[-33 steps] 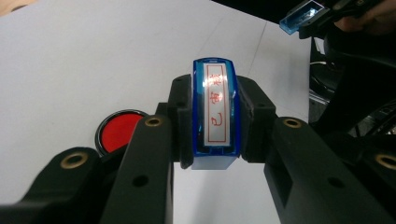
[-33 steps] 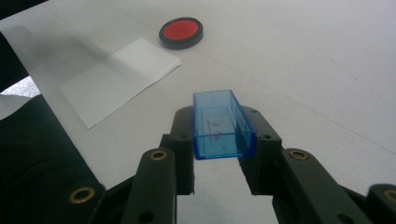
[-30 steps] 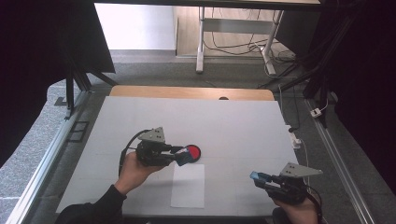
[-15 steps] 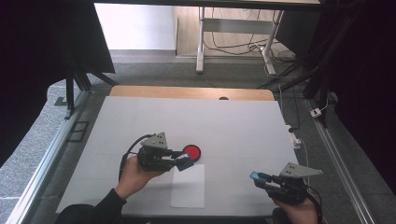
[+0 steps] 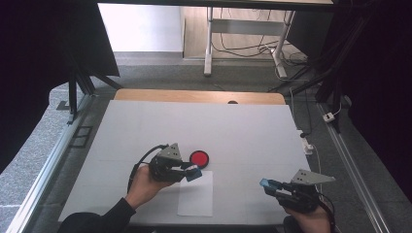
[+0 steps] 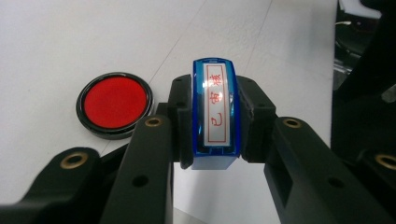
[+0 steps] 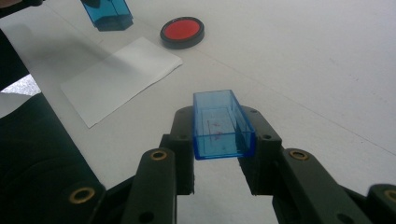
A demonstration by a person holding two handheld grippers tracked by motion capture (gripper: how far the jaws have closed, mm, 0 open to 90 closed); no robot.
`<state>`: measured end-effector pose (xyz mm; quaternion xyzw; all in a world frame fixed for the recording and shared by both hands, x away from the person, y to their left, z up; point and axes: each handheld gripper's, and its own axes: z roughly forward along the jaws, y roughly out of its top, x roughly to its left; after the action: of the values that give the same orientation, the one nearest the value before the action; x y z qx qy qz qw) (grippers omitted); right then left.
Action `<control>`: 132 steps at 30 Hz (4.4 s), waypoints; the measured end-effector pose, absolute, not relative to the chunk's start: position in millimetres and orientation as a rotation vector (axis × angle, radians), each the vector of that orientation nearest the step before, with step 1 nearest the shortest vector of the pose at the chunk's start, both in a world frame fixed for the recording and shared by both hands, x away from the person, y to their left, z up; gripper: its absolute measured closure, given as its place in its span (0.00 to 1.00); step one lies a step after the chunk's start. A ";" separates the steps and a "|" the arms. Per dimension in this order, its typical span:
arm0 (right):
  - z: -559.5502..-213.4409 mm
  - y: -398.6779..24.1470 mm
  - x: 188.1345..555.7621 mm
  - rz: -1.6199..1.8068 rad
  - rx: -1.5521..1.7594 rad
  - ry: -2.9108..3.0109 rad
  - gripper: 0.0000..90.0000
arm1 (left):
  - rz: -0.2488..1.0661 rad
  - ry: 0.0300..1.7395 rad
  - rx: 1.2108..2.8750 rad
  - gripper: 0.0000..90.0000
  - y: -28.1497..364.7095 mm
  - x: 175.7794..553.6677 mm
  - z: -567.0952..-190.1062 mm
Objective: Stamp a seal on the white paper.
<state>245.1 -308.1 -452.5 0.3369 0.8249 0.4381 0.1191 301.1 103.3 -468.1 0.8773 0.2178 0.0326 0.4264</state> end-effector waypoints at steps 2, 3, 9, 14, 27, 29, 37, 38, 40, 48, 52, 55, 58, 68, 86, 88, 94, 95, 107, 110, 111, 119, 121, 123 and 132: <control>-452.6 -308.2 245.1 1.281 0.985 2.412 0.76 | 0.078 0.552 2.198 0.78 102.7 302.7 -470.7; -452.6 -308.1 245.1 1.281 0.985 2.412 0.76 | 0.078 0.557 2.201 0.78 102.2 303.4 -472.1; -452.6 -308.1 245.1 1.281 0.984 2.413 0.76 | 0.067 0.563 2.226 0.78 96.5 306.4 -479.6; -452.4 -308.3 245.1 1.277 0.984 2.416 0.76 | 0.065 0.551 2.255 0.78 89.5 306.5 -485.2; -452.5 -308.4 245.2 1.278 0.982 2.417 0.76 | 0.074 0.548 2.311 0.78 79.3 308.3 -496.8; -452.5 -308.5 245.3 1.279 0.982 2.417 0.76 | 0.073 0.551 2.316 0.78 79.0 308.6 -498.5; -452.4 -308.4 245.2 1.278 0.981 2.418 0.76 | 0.074 0.553 2.337 0.78 77.2 308.9 -504.5; -452.5 -308.4 245.3 1.278 0.982 2.418 0.76 | 0.076 0.553 2.335 0.78 77.4 308.5 -504.9; -452.5 -308.4 245.3 1.278 0.982 2.418 0.76 | 0.076 0.561 2.329 0.78 77.3 307.8 -505.5; -452.6 -307.8 245.2 1.279 0.984 2.416 0.76 | 0.101 0.562 2.333 0.78 76.0 304.5 -506.0; -452.6 -307.8 245.3 1.278 0.984 2.417 0.76 | 0.121 0.561 2.348 0.78 74.0 302.6 -505.1; -452.6 -307.8 245.3 1.278 0.985 2.417 0.76 | 0.143 0.553 2.364 0.78 72.3 300.8 -504.2; -452.6 -307.7 245.3 1.277 0.984 2.417 0.76 | 0.149 0.559 2.373 0.78 71.1 299.9 -503.5; -452.7 -307.6 245.4 1.277 0.984 2.420 0.76 | 0.055 0.629 2.324 0.78 76.5 307.8 -505.9; -452.6 -307.6 245.5 1.270 0.985 2.423 0.76 | 0.113 0.625 2.348 0.78 71.9 301.9 -504.6; -452.6 -307.6 245.5 1.271 0.985 2.423 0.76 | 0.132 0.615 2.362 0.78 70.9 300.5 -503.9; -452.7 -307.6 245.6 1.276 0.984 2.426 0.76 | 0.161 0.606 2.377 0.78 68.6 297.9 -503.2; -452.6 -307.6 245.5 1.271 0.985 2.423 0.76 | 0.159 0.607 2.376 0.78 68.7 298.0 -503.3; -453.0 -307.6 245.7 1.282 0.984 2.423 0.76 | 0.099 0.632 2.349 0.78 72.4 303.2 -504.4; -453.0 -307.6 245.7 1.283 0.985 2.423 0.76 | 0.107 0.633 2.352 0.78 71.2 302.3 -504.0; -453.0 -307.7 245.7 1.284 0.986 2.422 0.76 | 0.116 0.625 2.361 0.78 70.8 301.8 -503.4; -453.0 -308.0 245.8 1.287 0.985 2.422 0.76 | 0.101 0.627 2.360 0.78 71.1 303.9 -502.8; -453.0 -307.9 245.8 1.287 0.985 2.422 0.76 | 0.092 0.630 2.355 0.78 72.0 305.0 -503.0; -453.0 -307.9 245.8 1.287 0.985 2.422 0.76 | 0.081 0.633 2.351 0.78 72.3 306.1 -503.0; -453.0 -308.1 245.9 1.289 0.985 2.421 0.76 | 0.051 0.626 2.346 0.78 69.9 306.5 -500.3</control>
<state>245.9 -308.1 -453.0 0.3357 0.8254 0.4394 0.1134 306.5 69.9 -500.3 0.9053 0.2416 0.0198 0.3488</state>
